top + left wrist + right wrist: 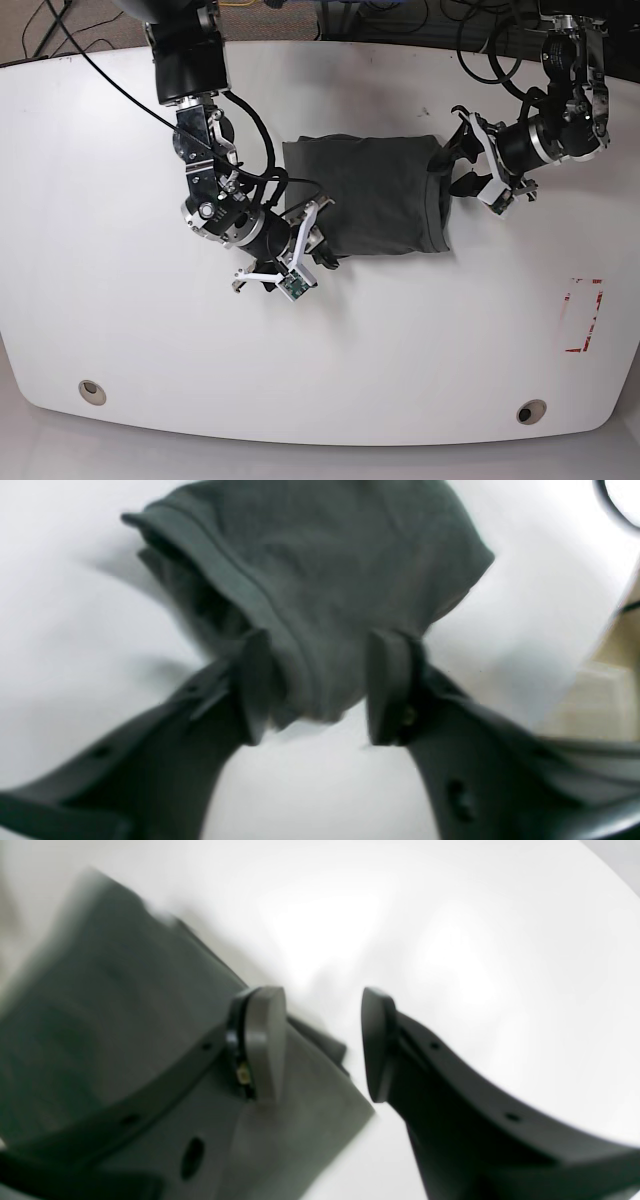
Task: Layout the t-shirt on the table in an organized manner, then fold the t-shirt properly
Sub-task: 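Move both grippers to opposite sides of the folded bundle, then grasp the bundle with both grippers and rotate it upright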
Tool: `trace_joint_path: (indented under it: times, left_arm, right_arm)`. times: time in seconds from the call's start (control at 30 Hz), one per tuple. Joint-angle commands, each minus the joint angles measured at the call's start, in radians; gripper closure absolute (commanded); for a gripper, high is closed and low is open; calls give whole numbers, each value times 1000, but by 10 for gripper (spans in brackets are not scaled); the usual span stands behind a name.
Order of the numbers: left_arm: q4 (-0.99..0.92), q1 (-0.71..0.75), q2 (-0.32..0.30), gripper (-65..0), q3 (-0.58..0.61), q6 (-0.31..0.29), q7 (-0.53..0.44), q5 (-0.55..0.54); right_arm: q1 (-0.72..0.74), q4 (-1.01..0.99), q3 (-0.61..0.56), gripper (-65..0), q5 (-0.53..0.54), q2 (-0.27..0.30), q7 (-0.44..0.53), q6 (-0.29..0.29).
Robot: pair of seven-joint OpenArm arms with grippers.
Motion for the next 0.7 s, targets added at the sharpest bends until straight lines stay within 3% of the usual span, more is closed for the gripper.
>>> trace_joint_path:
  times: [0.0, 0.13, 0.3, 0.57, 0.67]
  left_arm:
    - [15, -28, 37, -190, 39, -2, -18, 45]
    - [5, -34, 92, -156, 82, -2, -18, 145]
    - [-44, -37, 134, -151, 99, -2, -19, 219]
    - [-160, -65, 163, -151, 102, -2, -21, 265]
    - [-206, -91, 161, -151, 102, -2, -21, 282]
  right_arm:
    - [2, 23, -3, -230, 25, 21, 35, 11]
    - [-12, 5, -3, -230, 25, 55, 36, 13]
    - [-12, -69, -3, -209, 25, 58, 52, 14]
    - [-12, -301, -3, -68, 25, 63, 246, 14]
    - [-13, -351, -3, -60, 25, 74, 291, 14]
